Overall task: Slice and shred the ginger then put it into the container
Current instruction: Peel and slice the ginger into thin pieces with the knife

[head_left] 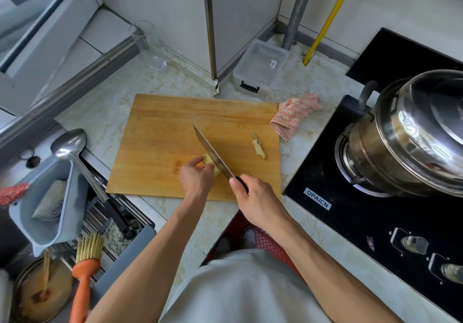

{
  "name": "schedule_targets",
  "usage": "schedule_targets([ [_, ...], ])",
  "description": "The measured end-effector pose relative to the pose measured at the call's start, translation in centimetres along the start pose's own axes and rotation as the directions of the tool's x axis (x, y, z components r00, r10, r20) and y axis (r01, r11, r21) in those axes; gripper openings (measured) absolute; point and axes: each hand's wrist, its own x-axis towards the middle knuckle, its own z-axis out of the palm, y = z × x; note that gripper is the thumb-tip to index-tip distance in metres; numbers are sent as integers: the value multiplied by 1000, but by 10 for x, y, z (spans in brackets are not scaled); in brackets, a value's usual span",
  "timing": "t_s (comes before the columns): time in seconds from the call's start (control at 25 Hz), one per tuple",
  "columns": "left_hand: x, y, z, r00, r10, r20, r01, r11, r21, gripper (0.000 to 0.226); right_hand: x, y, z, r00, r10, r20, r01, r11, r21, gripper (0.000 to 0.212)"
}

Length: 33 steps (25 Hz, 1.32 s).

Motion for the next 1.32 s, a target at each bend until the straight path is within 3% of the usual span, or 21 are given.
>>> schedule_targets([
  [0.6, 1, 8, -1, 1000, -30, -1, 30, 999, 17, 41, 15, -5, 2, 999, 14, 49, -13, 1000, -18, 41],
  [0.84, 0, 9, -3, 1000, 7, -7, -6, 997, 81, 38, 8, 7, 2, 1000, 4, 16, -5, 999, 53, 41],
  [1.32, -2, 8, -2, 1000, 4, -17, -3, 998, 66, 37, 5, 8, 0, 1000, -24, -1, 24, 999, 34, 41],
])
